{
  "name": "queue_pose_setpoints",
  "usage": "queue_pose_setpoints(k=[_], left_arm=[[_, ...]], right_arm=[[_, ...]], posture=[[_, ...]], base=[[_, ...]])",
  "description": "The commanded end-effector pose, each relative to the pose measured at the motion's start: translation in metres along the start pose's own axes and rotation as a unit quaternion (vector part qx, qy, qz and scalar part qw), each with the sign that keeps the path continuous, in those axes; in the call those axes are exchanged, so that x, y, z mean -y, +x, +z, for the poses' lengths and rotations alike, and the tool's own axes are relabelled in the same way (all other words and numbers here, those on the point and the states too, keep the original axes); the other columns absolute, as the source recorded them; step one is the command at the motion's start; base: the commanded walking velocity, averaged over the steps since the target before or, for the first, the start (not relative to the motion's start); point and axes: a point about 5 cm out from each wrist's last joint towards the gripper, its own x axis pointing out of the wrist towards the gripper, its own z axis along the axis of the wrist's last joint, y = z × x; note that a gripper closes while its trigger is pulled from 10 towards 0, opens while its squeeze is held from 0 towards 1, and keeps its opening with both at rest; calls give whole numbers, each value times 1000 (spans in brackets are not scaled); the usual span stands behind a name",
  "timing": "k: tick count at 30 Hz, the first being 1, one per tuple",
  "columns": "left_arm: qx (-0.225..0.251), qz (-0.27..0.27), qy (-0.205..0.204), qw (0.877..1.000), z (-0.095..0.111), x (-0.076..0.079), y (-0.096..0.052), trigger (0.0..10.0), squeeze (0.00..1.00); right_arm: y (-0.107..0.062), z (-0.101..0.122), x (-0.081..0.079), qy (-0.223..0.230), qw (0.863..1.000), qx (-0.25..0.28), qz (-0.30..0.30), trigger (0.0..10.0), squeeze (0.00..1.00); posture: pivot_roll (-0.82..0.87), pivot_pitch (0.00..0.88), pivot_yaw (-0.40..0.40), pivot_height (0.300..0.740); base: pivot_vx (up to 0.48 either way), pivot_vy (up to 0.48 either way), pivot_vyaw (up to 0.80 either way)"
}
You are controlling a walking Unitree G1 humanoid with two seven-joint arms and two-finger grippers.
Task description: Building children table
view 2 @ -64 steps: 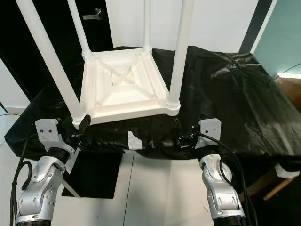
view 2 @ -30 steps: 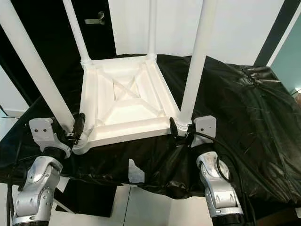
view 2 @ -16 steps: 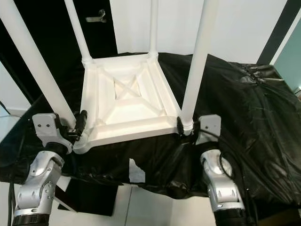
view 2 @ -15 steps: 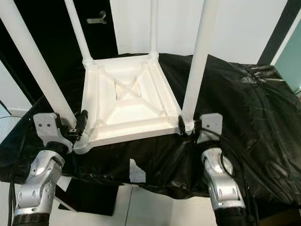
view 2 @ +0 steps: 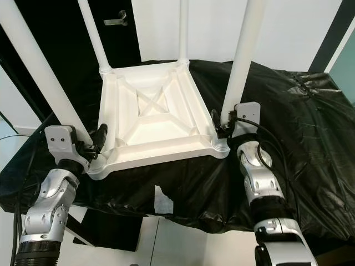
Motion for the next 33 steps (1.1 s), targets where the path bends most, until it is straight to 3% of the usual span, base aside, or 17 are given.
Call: queue_pose_setpoints(k=[1,12,17,20,22,24,29,30,33], left_arm=[[-7,-20,10,1000,-3,1,0,10000,0],[-25,0,41,999,-4,-15,8,10000,0],[-25,-5,55,998,0,-18,22,10000,0],[-25,-6,58,998,1,-17,26,10000,0],[-21,-4,63,998,5,-17,39,10000,0],[-19,-3,62,998,6,-18,43,10000,0],[-14,0,60,998,8,-19,48,10000,0],[-16,4,68,998,8,-22,49,10000,0],[-17,7,69,997,8,-24,49,10000,0]], right_arm=[[0,1,5,-1,1000,5,-6,0,0],[-23,8,-21,8,999,32,1,0,0],[-36,11,-42,22,999,28,-14,0,0],[-37,12,-46,25,999,29,-17,0,0],[-39,19,-62,35,999,37,-20,0,0],[-40,22,-67,37,998,38,-20,0,0],[-44,24,-77,41,998,37,-11,0,0],[-53,26,-89,45,998,40,21,0,0],[-57,26,-93,44,998,40,32,0,0]], posture=[[17,0,14,740],[11,0,11,740],[0,0,20,740],[0,0,20,740],[-2,0,24,740],[-3,0,25,740],[-7,0,28,740],[-11,0,27,740],[-11,0,27,740]], base=[[0,0,0],[0,0,0],[0,0,0],[0,0,0],[0,0,0],[0,0,0],[0,0,0],[0,0,0],[0,0,0]])
